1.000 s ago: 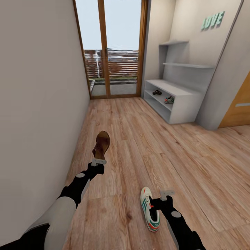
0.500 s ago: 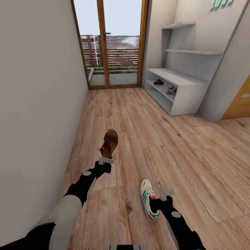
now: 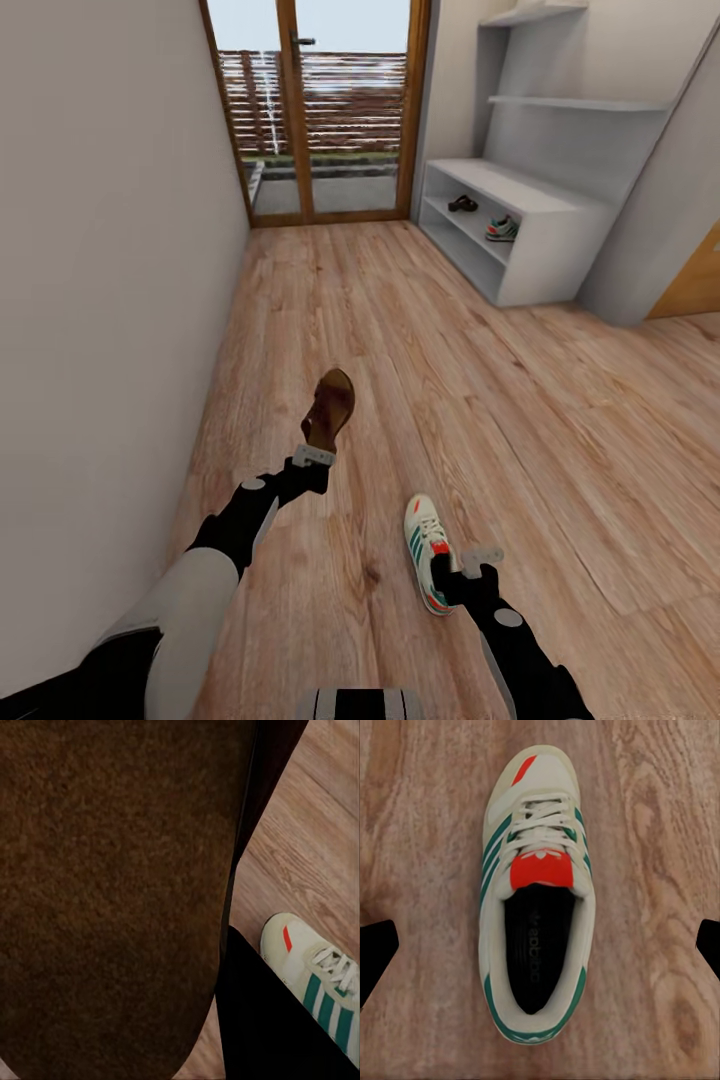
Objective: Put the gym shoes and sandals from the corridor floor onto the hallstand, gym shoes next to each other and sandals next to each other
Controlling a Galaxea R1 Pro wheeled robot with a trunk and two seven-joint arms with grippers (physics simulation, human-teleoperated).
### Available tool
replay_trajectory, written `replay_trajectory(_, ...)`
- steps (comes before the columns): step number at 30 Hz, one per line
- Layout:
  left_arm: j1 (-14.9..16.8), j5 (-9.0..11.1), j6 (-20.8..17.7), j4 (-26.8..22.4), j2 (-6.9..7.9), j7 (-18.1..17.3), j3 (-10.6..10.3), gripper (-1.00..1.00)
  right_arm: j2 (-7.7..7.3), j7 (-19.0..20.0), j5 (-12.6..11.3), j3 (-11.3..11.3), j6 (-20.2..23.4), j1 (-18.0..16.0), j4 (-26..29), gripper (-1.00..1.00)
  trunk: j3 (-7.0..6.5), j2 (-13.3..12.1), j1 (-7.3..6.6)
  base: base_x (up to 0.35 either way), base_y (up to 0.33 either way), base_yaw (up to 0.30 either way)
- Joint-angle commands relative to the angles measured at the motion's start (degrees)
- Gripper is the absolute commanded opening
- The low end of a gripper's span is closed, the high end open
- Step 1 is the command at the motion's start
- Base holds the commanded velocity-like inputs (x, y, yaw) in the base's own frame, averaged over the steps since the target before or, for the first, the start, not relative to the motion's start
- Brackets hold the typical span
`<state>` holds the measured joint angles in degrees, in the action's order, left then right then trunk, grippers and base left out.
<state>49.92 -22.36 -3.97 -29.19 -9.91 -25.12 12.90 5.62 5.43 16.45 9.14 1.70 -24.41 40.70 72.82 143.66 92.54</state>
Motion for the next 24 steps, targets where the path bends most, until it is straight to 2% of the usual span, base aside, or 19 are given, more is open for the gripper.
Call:
replay_trajectory(1, 0.0, -0.3, -0.3, -0.2, -0.09, -0.5, 0.5, -1.00, 0.10, 0.5, 0.6, 0.4, 0.2, 0.0, 0.1, 1.00, 0.37, 0.0, 0.01, 0.000, 0.000, 0.000)
replay_trajectory(24, -0.1, -0.3, -0.3, -0.2, -0.09, -0.6, 0.5, -1.00, 0.10, 0.5, 0.6, 0.4, 0.1, 0.0, 0.2, 1.00, 7.55, 0.3, 0.60, 0.000, 0.000, 0.000)
